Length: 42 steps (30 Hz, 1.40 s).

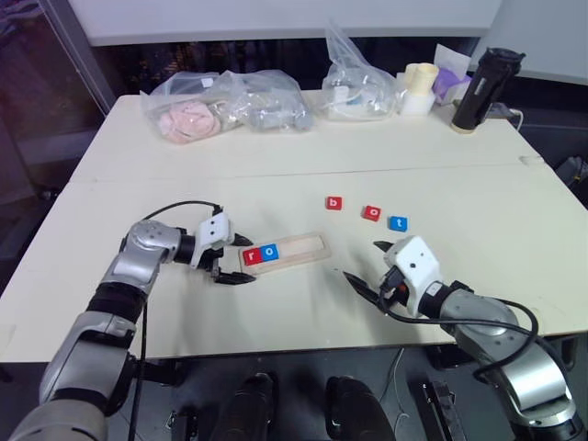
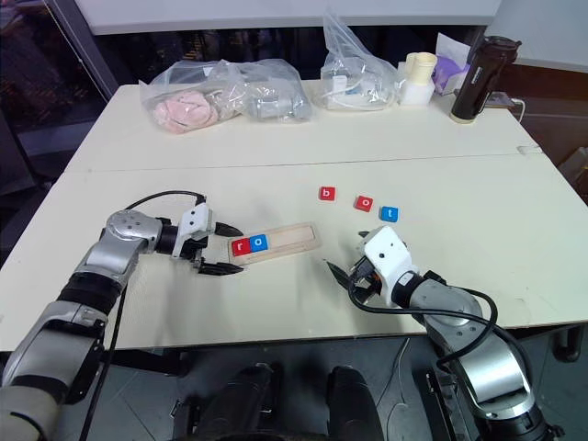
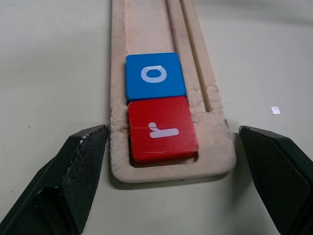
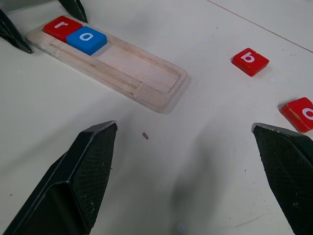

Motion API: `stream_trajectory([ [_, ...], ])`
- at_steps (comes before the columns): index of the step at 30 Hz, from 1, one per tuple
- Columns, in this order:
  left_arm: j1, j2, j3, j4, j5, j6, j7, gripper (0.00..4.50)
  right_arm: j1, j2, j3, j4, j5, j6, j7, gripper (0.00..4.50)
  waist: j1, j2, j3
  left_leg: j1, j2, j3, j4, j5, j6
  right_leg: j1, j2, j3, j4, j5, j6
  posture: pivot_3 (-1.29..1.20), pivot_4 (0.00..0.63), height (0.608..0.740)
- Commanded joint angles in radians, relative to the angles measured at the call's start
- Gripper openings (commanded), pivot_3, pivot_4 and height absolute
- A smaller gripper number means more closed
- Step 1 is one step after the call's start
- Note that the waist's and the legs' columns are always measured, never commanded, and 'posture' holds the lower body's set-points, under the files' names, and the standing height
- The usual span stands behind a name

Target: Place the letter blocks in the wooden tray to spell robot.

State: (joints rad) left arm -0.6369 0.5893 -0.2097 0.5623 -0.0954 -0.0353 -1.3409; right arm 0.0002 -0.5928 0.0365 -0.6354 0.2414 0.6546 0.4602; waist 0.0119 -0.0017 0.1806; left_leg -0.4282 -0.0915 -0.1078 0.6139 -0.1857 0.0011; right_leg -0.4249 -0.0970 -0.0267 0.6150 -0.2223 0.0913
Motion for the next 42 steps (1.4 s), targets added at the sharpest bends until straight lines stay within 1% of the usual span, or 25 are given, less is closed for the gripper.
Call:
stream_trajectory([
  [1,0.037,0.010,0.001,-0.038,0.017,0.012,0.026,4.44,-0.011,0.008,0.002,-0.029,-0.005,-0.013,-0.002,4.50,0.000,0.000,0.000,0.000,0.000,0.000,0.000,0.000,0.000,0.000,0.000,0.000,0.000,0.000,0.000,0.00,0.150,0.738],
  [9,0.067,0.011,0.013,-0.066,0.025,0.055,0.095,4.44,-0.016,0.011,0.004,-0.023,-0.013,-0.014,-0.001,4.50,0.001,0.000,-0.001,0.002,0.000,0.000,0.000,0.000,0.000,0.002,0.000,0.000,0.000,-0.001,-0.002,0.00,0.150,0.738],
  [17,0.081,0.008,0.006,-0.072,0.034,0.052,0.119,4.44,-0.025,0.012,0.007,-0.020,-0.018,-0.014,0.001,4.50,0.001,0.001,-0.002,0.005,0.000,-0.001,0.001,0.000,0.000,0.004,0.000,0.000,0.002,-0.003,0.000,0.00,0.150,0.738],
  [18,0.082,0.007,0.006,-0.074,0.034,0.053,0.122,4.06,-0.025,0.012,0.007,-0.020,-0.019,-0.014,0.001,4.50,0.001,0.001,-0.002,0.005,0.000,-0.001,0.001,0.000,0.000,0.004,0.000,0.000,0.002,-0.004,0.000,0.00,0.150,0.738],
  [19,0.085,0.006,0.005,-0.081,0.033,0.056,0.123,3.90,-0.024,0.012,0.006,-0.021,-0.020,-0.013,0.002,4.50,0.001,0.001,-0.002,0.005,0.000,-0.001,0.001,0.000,0.000,0.005,0.000,0.000,0.002,-0.004,0.000,0.00,0.150,0.738],
  [21,0.091,0.005,0.004,-0.093,0.033,0.062,0.124,3.18,-0.022,0.012,0.005,-0.023,-0.020,-0.013,0.002,4.50,0.001,0.001,-0.002,0.005,0.000,-0.001,0.001,0.000,0.000,0.005,0.000,0.000,0.002,-0.004,0.000,0.00,0.150,0.738],
  [22,0.094,0.004,0.004,-0.099,0.031,0.066,0.124,3.13,-0.022,0.012,0.005,-0.024,-0.020,-0.012,0.003,4.50,0.002,0.001,-0.002,0.005,0.000,-0.001,0.001,0.000,0.000,0.005,0.000,0.000,0.002,-0.004,0.000,0.00,0.150,0.738],
  [31,0.106,-0.008,-0.016,-0.162,0.020,0.094,0.101,3.13,-0.029,0.006,0.002,-0.023,-0.020,-0.005,0.007,4.50,0.002,0.001,-0.002,0.005,0.000,-0.001,0.001,0.000,0.000,0.005,0.000,0.000,0.002,-0.004,0.000,0.00,0.150,0.738],
  [42,0.114,-0.048,-0.070,-0.253,0.018,0.115,0.062,3.13,-0.021,-0.018,-0.054,-0.022,-0.020,-0.006,0.020,4.50,0.002,0.001,-0.002,0.004,0.000,-0.001,0.001,0.000,0.000,0.005,-0.001,0.000,0.000,-0.002,-0.002,0.00,0.150,0.738],
])
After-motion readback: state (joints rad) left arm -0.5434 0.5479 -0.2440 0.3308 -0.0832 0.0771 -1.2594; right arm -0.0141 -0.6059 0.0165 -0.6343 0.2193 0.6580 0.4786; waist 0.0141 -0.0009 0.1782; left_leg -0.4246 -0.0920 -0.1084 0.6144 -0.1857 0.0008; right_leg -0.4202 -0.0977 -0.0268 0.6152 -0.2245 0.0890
